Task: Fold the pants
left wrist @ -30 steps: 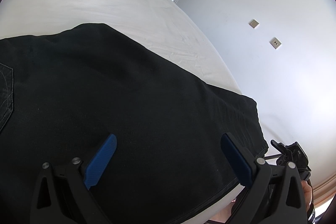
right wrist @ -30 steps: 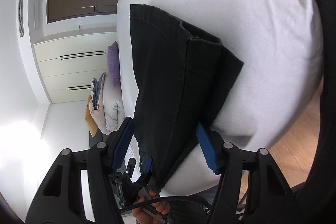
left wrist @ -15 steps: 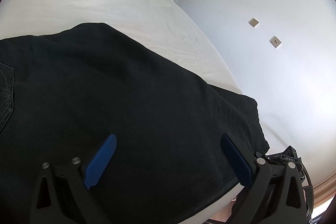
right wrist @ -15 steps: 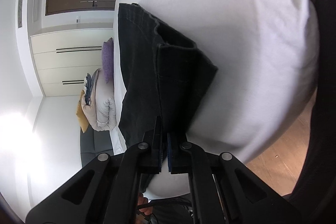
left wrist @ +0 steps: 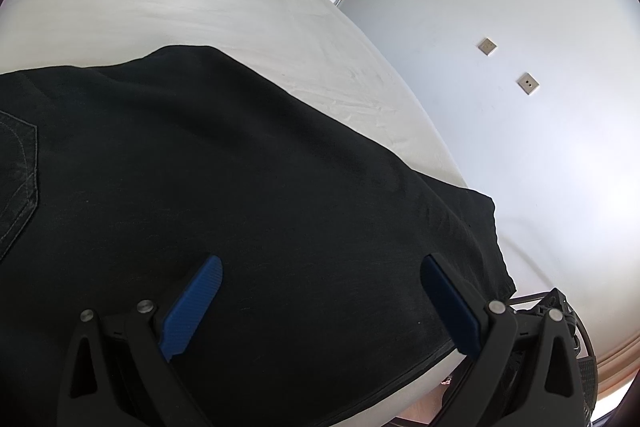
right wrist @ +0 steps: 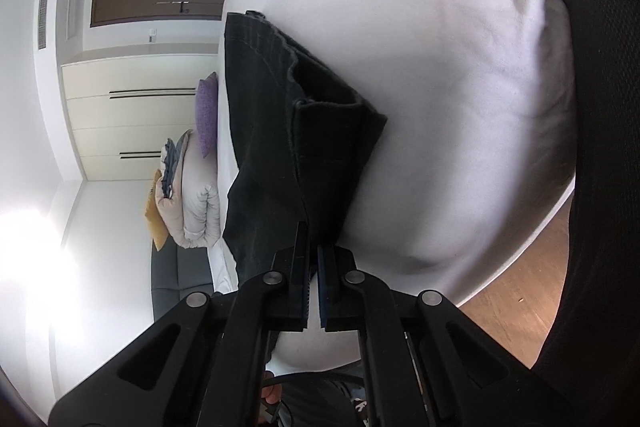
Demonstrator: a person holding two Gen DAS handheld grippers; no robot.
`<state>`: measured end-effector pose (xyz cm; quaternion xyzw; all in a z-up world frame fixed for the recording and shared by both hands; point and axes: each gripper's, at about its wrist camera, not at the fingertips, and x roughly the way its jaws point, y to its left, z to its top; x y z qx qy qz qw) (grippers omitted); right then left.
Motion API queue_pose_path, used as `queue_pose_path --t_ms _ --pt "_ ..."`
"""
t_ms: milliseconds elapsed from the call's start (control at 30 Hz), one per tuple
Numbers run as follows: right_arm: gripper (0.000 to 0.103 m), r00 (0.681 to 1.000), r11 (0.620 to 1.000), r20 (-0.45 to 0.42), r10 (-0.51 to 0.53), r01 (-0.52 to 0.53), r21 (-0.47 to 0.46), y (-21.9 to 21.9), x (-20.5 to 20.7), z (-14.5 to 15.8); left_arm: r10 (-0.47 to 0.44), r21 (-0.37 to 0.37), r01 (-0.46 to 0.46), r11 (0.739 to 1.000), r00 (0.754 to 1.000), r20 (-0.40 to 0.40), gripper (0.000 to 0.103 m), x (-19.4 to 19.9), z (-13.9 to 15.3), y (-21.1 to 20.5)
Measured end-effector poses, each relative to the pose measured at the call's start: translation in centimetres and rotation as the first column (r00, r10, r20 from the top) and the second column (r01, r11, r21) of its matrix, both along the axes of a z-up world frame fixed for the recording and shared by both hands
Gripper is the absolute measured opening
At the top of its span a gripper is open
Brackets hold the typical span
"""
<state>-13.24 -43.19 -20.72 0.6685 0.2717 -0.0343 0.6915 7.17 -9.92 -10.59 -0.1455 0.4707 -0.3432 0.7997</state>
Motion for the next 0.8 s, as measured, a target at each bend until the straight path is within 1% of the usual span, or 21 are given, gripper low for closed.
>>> queue_pose_path --t_ms 67,133,233,333,400,467,600,633,700,733,767,800 --pt "0.003 1.0 1.0 0.005 -0.001 0.001 0.031 -0.2 0.2 -0.2 -0.002 0.0 0.002 1.0 1.0 -0.001 0.101 0.0 0.0 0.0" --pt "0.004 1.0 0.999 0.001 0.002 -0.002 0.038 -0.2 0.4 0.1 -0.009 0.009 0.009 1.0 1.0 0.002 0.101 -0.1 -0.1 -0.2" --pt "0.004 0.999 0.998 0.001 0.045 -0.045 0.034 0.4 1.0 1.1 -0.02 0.023 0.02 1.0 1.0 0.007 0.101 -0.5 -0.3 -0.3" --pt "0.004 0.996 0.992 0.015 0.087 -0.088 0.088 1.7 1.9 1.4 -0.026 0.031 0.026 0.999 1.0 0.007 0.101 -0.8 -0.6 -0.3" --pt "0.004 0.991 0.982 0.034 0.132 -0.136 0.131 2.8 3.1 1.3 -0.027 0.031 0.027 0.999 1.0 0.004 0.101 -1.0 -0.5 -0.2" --pt "0.004 0.981 0.971 0.048 0.189 -0.194 0.139 4.3 4.8 1.5 -0.021 0.016 0.021 1.0 1.0 -0.005 0.101 -1.0 -0.3 0.1" --pt "0.005 0.949 0.933 0.035 0.315 -0.316 0.172 7.6 8.4 1.7 -0.006 0.006 0.006 1.0 1.0 -0.009 0.101 -1.0 -0.4 1.0" --pt "0.01 0.941 0.927 0.035 0.335 -0.336 0.165 8.1 9.1 1.8 -0.001 0.003 0.001 1.0 1.0 -0.012 0.101 -1.0 -0.4 1.1" --pt "0.03 0.928 0.92 0.033 0.372 -0.373 0.121 9.2 10.4 2.4 0.003 -0.001 -0.003 1.0 1.0 -0.013 0.101 -1.0 -0.4 1.3" --pt "0.064 0.927 0.92 0.034 0.374 -0.376 0.114 9.4 10.7 2.5 0.004 -0.002 -0.004 1.0 1.0 -0.013 0.101 -1.0 -0.4 1.4" --pt "0.094 0.93 0.923 0.039 0.365 -0.367 0.117 9.6 10.9 2.6 0.005 -0.004 -0.005 1.0 1.0 -0.014 0.101 -1.0 -0.4 1.5" --pt "0.097 0.937 0.929 0.047 0.346 -0.349 0.123 9.7 10.9 2.5 0.005 -0.007 -0.005 1.0 1.0 -0.015 0.101 -0.9 -0.5 1.6"
